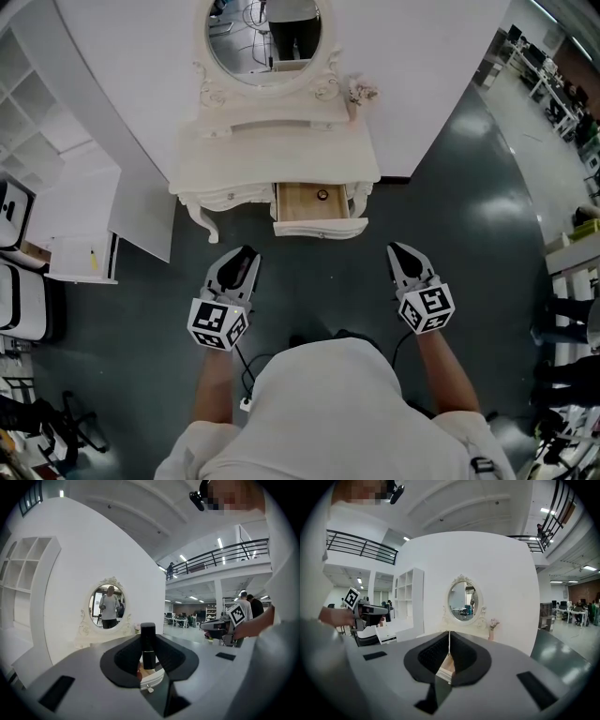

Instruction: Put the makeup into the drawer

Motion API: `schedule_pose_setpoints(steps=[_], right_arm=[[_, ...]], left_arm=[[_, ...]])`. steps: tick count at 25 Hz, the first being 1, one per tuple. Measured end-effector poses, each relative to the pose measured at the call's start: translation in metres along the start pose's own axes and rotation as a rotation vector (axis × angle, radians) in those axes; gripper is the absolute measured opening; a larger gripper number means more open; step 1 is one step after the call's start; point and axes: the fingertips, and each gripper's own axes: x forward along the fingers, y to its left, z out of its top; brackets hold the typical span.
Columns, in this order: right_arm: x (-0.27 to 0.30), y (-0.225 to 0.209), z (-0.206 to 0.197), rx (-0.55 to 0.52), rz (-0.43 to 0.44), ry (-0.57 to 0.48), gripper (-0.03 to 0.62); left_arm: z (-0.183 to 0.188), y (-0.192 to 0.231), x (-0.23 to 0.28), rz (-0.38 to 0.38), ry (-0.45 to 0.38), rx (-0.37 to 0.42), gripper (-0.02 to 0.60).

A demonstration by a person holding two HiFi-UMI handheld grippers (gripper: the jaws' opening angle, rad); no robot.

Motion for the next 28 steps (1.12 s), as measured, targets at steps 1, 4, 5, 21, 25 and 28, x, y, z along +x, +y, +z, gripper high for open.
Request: schedule_pose_setpoints(steps=[1,4,5,21,25,28], right_arm=[[0.001,0.005,0.000,0.000,0.000,0.001,0.028],[0.006,0.017,-0.005,-0.002,0.002,0.013,0.028],[0.007,0.020,-0.007,-0.001,0.003,0.017,0.028],[0.048,-0.003,-0.013,0.005,0.024,0.056,0.028],[0.072,-0.021,-0.012,0.012,0.040,0.065,0.028],[0.094,-0.037,-0.012,0.018,0.056,0.074,0.028]], left_arm=[[-0.001,0.003,-0.002,-0.003,0.004,0.000,0.097],[-0.006,0.010,-0.008,-0.012,0.015,-0.002,0.097],[-0.007,0.012,-0.009,-0.014,0.017,-0.002,0.097],[-0.013,0.034,0.028,0.004,0.041,-0.029,0.097],[-0.012,0.041,0.054,0.015,0.049,-0.035,0.097],[-0.010,0.048,0.077,0.027,0.058,-0.039,0.097]])
